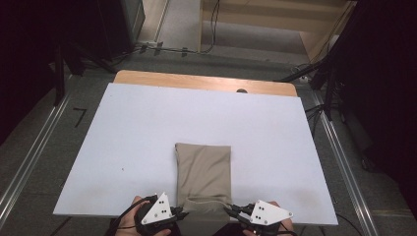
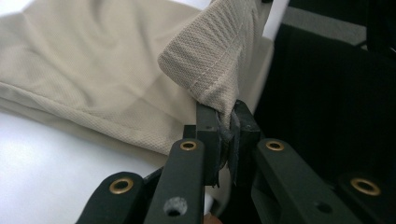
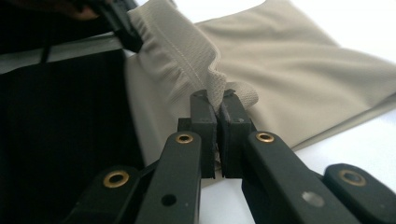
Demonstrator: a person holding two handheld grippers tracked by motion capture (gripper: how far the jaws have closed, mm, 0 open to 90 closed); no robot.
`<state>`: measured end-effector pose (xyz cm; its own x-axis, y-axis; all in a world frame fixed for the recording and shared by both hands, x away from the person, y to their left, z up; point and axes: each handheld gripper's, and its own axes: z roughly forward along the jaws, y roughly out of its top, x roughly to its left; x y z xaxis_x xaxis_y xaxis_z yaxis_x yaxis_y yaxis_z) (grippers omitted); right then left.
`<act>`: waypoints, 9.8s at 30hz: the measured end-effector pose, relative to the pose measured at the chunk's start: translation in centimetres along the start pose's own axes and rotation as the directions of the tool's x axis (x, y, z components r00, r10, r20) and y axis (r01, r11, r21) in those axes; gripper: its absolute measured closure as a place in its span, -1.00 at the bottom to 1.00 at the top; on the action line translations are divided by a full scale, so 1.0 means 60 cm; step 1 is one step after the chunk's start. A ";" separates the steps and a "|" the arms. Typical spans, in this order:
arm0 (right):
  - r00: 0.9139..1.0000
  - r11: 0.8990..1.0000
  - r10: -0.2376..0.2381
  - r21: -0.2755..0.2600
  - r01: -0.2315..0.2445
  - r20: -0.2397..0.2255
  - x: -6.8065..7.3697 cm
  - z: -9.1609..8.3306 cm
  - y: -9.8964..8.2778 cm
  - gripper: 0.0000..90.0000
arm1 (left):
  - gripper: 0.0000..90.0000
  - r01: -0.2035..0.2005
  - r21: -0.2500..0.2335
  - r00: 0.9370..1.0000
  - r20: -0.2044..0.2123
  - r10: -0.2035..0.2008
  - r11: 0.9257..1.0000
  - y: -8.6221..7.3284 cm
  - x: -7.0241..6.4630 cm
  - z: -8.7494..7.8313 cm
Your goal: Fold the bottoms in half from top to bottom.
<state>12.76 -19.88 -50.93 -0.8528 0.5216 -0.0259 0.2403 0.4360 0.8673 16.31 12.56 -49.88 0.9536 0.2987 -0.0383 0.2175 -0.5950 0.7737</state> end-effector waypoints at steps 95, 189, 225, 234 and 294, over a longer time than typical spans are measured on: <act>0.920 0.919 0.342 0.138 -0.370 0.193 -0.288 0.131 0.064 0.96 | 0.89 0.358 -0.046 0.929 -0.087 -0.360 0.933 0.095 0.320 0.063; 0.927 0.935 0.351 0.009 -0.355 0.128 -0.230 0.095 0.079 0.14 | 0.06 0.288 -0.143 0.953 -0.051 -0.297 0.947 0.103 0.247 0.071; 0.942 0.970 0.195 0.088 -0.226 0.272 -0.173 0.115 0.053 0.21 | 0.47 0.216 -0.058 0.955 -0.193 -0.223 0.975 0.078 0.196 0.094; 0.947 0.961 0.188 0.148 -0.232 0.261 -0.171 0.127 0.049 0.64 | 0.57 0.232 -0.030 0.956 -0.177 -0.233 0.972 0.077 0.200 0.095; 0.975 0.975 0.215 0.049 -0.218 0.054 0.022 -0.014 0.029 -0.39 | -0.54 0.222 -0.099 0.975 0.055 -0.217 0.970 0.038 0.022 -0.017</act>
<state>11.70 -19.04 -49.05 -0.7548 0.6419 0.1348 0.4431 0.3475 0.8264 17.83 12.36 -47.54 0.8934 0.3796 -0.2402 0.4021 -0.4374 0.8044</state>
